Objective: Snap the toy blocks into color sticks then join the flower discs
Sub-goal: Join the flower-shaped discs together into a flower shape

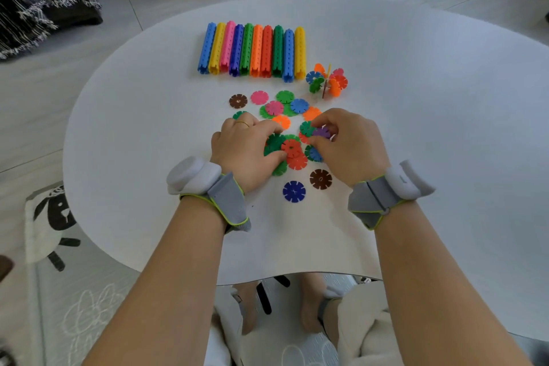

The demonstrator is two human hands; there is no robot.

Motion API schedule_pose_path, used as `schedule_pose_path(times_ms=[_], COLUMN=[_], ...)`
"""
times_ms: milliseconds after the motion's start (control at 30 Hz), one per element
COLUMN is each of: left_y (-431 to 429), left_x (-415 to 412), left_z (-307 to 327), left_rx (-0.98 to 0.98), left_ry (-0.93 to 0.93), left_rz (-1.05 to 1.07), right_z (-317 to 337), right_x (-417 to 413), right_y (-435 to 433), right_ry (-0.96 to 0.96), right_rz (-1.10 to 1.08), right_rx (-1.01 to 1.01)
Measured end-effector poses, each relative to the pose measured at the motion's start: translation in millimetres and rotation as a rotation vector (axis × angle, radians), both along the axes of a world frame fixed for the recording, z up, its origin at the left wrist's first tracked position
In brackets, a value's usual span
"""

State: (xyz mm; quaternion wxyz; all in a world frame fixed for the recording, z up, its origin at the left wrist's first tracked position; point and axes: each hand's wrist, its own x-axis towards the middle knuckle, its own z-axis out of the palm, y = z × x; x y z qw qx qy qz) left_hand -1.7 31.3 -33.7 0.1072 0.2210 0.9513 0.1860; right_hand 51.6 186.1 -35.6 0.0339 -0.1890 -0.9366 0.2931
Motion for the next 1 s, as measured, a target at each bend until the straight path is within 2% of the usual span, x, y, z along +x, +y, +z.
schedule_pose_path(times_ms=[100,333,500,667,867,1000], left_y=[-0.9,-1.5,-4.0,-11.8,-8.6,-8.7], left_x=[-4.8,-5.1,-5.2,-8.3,-5.6,-5.4], left_z=[-0.7,0.5,5.3,11.2,11.7,11.0], left_rx=[0.023,0.124,0.223,0.366,0.408,0.451], left_ry=[0.019,-0.018,-0.021,0.002,-0.032,-0.083], left_rz=[0.017,0.047,0.089,0.207,0.197,0.191], right_z=[2.9,6.1,6.5,7.7,12.5,11.9], right_x=[-3.8,-3.2,-1.2,2.6,4.6,2.0], right_y=[-1.3,-5.9,-8.4,2.0,-5.8,-7.7], right_ry=[0.064,0.08,0.107,-0.024,-0.133,-0.164], right_rz=[-0.03,0.021,0.052,0.038,0.146,0.146], right_rx=[-0.086,-0.18,-0.085,0.005,-0.005,0.009])
